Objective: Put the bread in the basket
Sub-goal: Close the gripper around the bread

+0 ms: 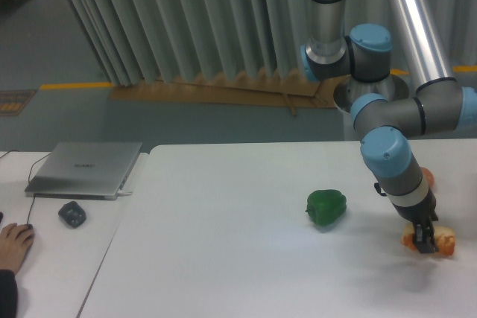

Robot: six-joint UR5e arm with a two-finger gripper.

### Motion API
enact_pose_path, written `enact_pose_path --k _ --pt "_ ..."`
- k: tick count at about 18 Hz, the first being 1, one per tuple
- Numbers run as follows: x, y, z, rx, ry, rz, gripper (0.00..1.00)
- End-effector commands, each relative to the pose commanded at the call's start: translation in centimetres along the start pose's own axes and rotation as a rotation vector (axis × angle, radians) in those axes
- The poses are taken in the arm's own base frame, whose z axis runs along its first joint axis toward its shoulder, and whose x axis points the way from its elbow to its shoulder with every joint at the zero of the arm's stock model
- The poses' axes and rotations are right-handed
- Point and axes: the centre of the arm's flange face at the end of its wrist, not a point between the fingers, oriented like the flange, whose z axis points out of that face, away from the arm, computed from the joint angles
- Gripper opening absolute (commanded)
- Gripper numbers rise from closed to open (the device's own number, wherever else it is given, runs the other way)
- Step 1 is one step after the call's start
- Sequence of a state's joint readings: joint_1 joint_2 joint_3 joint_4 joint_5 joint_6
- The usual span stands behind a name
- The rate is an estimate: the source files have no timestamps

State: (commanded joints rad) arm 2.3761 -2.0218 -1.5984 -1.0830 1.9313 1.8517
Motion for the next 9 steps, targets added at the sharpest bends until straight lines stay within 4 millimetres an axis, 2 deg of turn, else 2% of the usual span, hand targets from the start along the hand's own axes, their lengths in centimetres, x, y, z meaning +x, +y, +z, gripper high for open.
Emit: enact_pose_path --k 2,5,9 --pt "0.0 0.1 -0.2 0.003 -0.005 -0.012 0.17" --pt "-0.3 1.2 -1.1 0.076 -0.049 -0.072 0.17" --pt "1.0 5.7 -4.1 0.249 -0.159 -0.191 0.17"
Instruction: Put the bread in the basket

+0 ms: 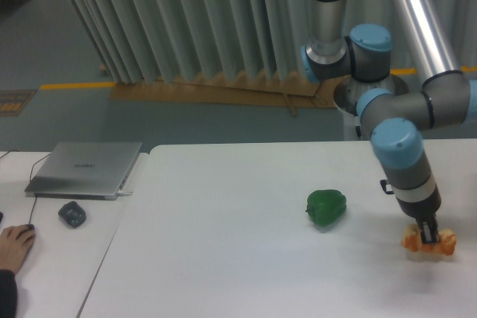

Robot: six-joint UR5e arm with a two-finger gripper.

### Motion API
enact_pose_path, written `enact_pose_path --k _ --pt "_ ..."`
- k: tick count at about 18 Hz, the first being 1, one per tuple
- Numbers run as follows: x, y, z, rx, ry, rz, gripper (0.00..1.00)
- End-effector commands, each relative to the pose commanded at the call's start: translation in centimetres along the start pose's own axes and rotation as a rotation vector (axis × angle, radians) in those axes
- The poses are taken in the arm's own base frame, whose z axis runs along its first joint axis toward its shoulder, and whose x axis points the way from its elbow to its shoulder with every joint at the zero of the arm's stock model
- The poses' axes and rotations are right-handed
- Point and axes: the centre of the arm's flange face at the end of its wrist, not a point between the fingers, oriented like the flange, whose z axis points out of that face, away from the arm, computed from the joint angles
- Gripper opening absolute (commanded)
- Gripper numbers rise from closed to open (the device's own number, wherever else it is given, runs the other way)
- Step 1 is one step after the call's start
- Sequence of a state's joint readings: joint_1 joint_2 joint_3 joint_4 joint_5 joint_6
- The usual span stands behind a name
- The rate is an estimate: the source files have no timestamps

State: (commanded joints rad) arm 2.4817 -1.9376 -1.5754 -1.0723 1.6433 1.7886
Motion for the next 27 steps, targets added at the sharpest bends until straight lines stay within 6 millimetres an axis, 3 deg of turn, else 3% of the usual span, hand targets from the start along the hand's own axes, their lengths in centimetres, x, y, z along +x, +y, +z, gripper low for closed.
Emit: enact_pose_path --k 1,4,9,15,18,21,23,27 --pt "0.1 1.3 -0.8 0.034 -0.022 -0.025 0.18" --pt "1.3 8.5 -3.4 0.116 -0.084 -0.139 0.19" --pt "3.7 14.5 -6.0 0.099 -0.094 -0.147 0.19" --pt "7.1 22.4 -6.3 0.043 -0.062 0.019 0.19" --pt "7.8 23.9 -5.7 -0.047 0.008 0.106 0.22" --pt "8.2 25.3 -3.9 -0.109 0.079 0.193 0.25" --pt "8.9 26.4 -3.4 -0.109 0.085 0.212 0.37" --pt "9.1 26.7 -3.3 -0.109 0.089 0.241 0.63"
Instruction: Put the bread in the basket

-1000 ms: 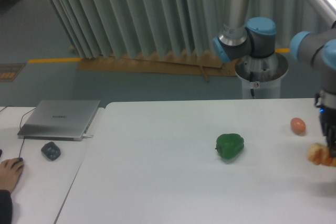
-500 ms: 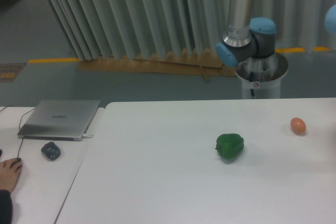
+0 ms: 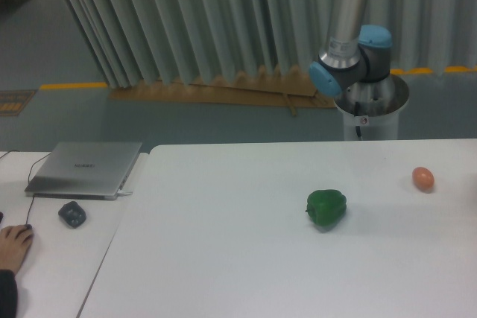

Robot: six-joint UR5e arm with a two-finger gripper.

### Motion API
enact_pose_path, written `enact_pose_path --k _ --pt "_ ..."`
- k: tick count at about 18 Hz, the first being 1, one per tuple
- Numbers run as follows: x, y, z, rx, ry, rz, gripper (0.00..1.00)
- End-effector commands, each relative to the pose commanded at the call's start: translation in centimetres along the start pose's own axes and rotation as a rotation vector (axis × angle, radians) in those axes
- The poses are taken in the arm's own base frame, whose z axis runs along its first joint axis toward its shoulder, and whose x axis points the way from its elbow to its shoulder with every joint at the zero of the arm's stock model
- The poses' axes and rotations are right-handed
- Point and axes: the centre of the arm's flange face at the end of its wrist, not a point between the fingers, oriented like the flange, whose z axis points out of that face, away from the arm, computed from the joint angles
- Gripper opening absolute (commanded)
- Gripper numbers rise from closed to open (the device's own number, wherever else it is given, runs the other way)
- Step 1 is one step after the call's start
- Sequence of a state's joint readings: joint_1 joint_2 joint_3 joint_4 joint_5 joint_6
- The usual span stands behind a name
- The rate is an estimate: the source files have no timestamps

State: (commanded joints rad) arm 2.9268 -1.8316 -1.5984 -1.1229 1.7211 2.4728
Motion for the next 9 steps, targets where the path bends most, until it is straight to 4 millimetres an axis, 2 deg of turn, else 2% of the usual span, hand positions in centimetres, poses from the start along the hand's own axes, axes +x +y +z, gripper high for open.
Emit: enact_pose_path --k 1,3,9 --pt "-0.06 -0.07 -0.02 0.000 0.000 0.001 0.72" --pt "-0.26 -0.28 -0.08 0.000 -0.003 -0.002 1.00" --pt "-0.76 -0.83 -0.13 0.000 -0.006 -0.027 1.00"
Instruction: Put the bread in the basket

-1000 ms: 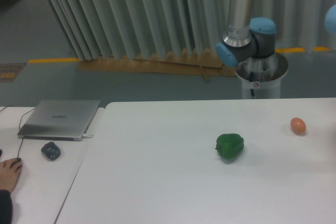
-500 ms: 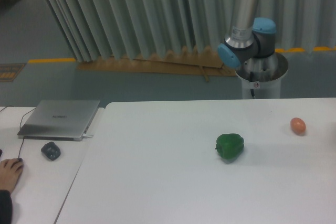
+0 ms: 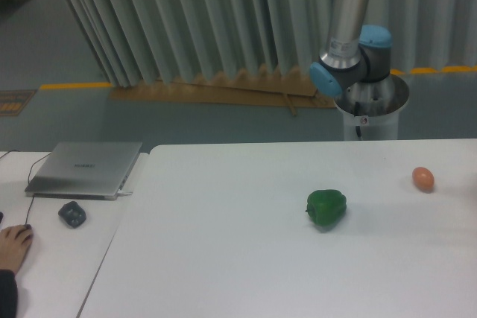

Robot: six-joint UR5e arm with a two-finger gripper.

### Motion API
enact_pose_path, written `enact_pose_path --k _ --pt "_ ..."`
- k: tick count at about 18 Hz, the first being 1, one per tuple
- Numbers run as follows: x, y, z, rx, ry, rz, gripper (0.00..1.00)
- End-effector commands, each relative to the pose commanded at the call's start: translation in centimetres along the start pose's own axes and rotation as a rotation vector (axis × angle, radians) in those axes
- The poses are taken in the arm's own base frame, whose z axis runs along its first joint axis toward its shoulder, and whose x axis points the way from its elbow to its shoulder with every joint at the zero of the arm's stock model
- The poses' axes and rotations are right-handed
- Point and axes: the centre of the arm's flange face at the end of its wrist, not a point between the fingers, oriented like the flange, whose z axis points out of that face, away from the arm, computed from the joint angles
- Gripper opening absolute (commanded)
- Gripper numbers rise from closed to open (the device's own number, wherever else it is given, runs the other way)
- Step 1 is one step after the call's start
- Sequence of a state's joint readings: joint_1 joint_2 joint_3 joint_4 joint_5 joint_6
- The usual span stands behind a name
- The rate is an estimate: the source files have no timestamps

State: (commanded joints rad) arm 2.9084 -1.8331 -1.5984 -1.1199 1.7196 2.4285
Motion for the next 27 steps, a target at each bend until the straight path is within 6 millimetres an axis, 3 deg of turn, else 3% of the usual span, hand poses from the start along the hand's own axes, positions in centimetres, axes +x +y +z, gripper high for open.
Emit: enact_pose_path --k 3,9,11,14,21,27 --pt "-1.7 -1.4 -0.2 0.000 -0.008 -0.047 1.00" --pt "-4.0 -3.9 -2.4 -0.007 -0.071 -0.146 1.00" --pt "-5.6 -6.3 -2.5 0.092 -0.122 -0.295 1.00" --pt "-6.5 -7.9 -3.1 0.122 -0.097 -0.291 1.00" --pt "-6.9 -7.6 -3.0 0.154 -0.058 -0.216 1.00" --pt "-7.6 -7.6 -1.6 0.165 -0.042 -0.201 1.00"
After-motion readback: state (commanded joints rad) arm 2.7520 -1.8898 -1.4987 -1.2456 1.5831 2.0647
